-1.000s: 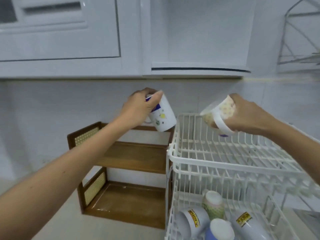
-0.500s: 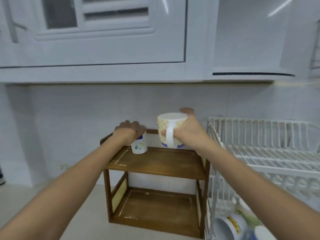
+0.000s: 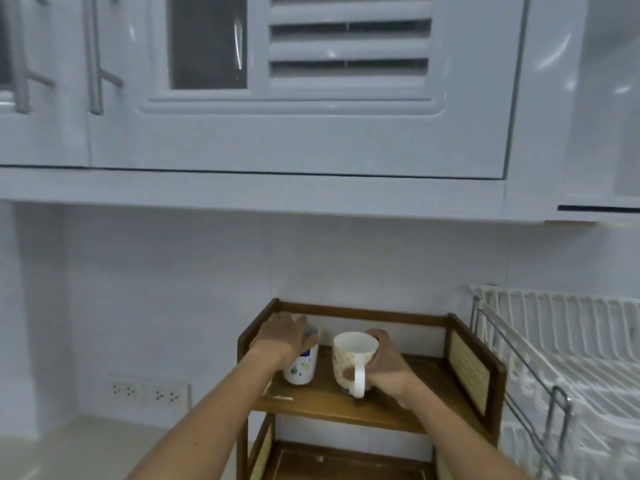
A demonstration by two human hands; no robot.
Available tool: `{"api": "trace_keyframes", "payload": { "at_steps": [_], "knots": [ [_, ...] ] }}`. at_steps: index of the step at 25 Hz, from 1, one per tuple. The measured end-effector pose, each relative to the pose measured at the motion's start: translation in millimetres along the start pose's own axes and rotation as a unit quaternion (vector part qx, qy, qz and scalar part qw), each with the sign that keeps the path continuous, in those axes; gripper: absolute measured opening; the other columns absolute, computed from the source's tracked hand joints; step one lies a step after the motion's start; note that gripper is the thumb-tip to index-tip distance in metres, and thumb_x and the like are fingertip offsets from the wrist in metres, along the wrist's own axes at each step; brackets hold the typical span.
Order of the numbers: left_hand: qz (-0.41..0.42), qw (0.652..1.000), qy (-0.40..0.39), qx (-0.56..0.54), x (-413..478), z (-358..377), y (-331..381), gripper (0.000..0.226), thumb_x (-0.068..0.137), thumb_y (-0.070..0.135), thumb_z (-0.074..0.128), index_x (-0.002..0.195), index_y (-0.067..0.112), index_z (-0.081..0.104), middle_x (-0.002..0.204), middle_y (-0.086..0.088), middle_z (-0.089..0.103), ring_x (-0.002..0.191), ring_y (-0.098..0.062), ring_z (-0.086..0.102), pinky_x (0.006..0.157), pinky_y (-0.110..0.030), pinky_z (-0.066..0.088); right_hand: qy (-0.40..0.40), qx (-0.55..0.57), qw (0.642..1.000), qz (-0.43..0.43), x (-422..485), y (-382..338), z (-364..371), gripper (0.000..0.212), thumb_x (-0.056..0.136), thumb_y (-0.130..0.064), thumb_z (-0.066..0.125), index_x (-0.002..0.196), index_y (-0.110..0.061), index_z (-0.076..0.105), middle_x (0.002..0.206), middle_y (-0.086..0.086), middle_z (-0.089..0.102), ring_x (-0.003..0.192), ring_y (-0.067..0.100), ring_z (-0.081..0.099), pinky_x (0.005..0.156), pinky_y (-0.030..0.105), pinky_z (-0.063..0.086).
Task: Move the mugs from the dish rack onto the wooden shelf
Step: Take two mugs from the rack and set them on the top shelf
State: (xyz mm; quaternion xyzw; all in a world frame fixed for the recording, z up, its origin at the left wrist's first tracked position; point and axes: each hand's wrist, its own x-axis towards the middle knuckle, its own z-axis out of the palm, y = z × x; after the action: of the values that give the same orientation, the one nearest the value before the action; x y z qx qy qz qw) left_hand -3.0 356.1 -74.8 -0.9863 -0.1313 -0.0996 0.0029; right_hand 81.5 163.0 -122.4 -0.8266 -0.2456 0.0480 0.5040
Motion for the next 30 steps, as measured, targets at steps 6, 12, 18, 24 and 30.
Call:
{"api": "trace_keyframes", "payload": {
  "at_steps": [6, 12, 18, 24, 30],
  "knots": [
    [0.012, 1.0, -0.005, -0.009, 8, 8, -4, 0.058, 0.096, 0.056, 0.029, 0.143, 0.023, 0.033, 0.144, -0.016, 0.039, 0.128, -0.032, 0.041, 0.101, -0.04, 0.041, -0.172, -0.086, 0.981, -0.016, 17, -5, -26, 0.085, 0.063, -0.026, 0.085, 0.133, -0.032, 0.036, 0.134, -0.005, 0.05, 0.118, 0.01, 0.049, 0.097, 0.028, 0.047],
    [0.015, 0.997, -0.053, -0.055, 9, -1, -10, 0.066, 0.091, 0.06, 0.04, 0.146, 0.024, 0.03, 0.151, -0.014, 0.032, 0.132, -0.032, 0.04, 0.103, -0.043, 0.041, -0.125, -0.186, 0.974, 0.023, 28, -44, -27, 0.058, 0.087, -0.044, 0.059, 0.138, -0.026, 0.042, 0.143, -0.001, 0.043, 0.124, 0.024, 0.047, 0.091, 0.038, 0.05],
    [0.016, 0.997, -0.052, -0.054, 8, 3, -10, 0.067, 0.093, 0.051, 0.046, 0.149, 0.025, 0.022, 0.156, -0.013, 0.023, 0.137, -0.031, 0.035, 0.108, -0.043, 0.036, -0.083, -0.32, 0.943, -0.033, 33, -30, -6, 0.096, 0.069, -0.053, 0.072, 0.147, -0.02, 0.026, 0.151, 0.005, 0.037, 0.132, 0.024, 0.04, 0.096, 0.03, 0.036],
    [0.007, 0.995, -0.065, -0.071, 8, 5, -7, 0.068, 0.094, 0.048, 0.044, 0.151, 0.024, 0.016, 0.157, -0.012, 0.021, 0.139, -0.031, 0.032, 0.109, -0.043, 0.036, -0.134, -0.308, 0.942, -0.009, 35, -28, -22, 0.092, 0.073, -0.047, 0.071, 0.147, -0.031, 0.021, 0.154, 0.0, 0.032, 0.134, 0.023, 0.038, 0.095, 0.03, 0.035],
    [0.021, 0.977, 0.167, -0.13, -47, 35, 21, 0.062, 0.094, 0.04, 0.049, 0.148, 0.017, 0.027, 0.155, -0.012, 0.026, 0.141, -0.029, 0.026, 0.112, -0.045, 0.031, -0.037, -0.293, 0.949, -0.112, -32, -39, -23, 0.083, 0.085, -0.026, 0.065, 0.151, -0.017, 0.016, 0.16, 0.004, 0.014, 0.146, 0.021, 0.016, 0.116, 0.033, 0.018]
  ]
}}
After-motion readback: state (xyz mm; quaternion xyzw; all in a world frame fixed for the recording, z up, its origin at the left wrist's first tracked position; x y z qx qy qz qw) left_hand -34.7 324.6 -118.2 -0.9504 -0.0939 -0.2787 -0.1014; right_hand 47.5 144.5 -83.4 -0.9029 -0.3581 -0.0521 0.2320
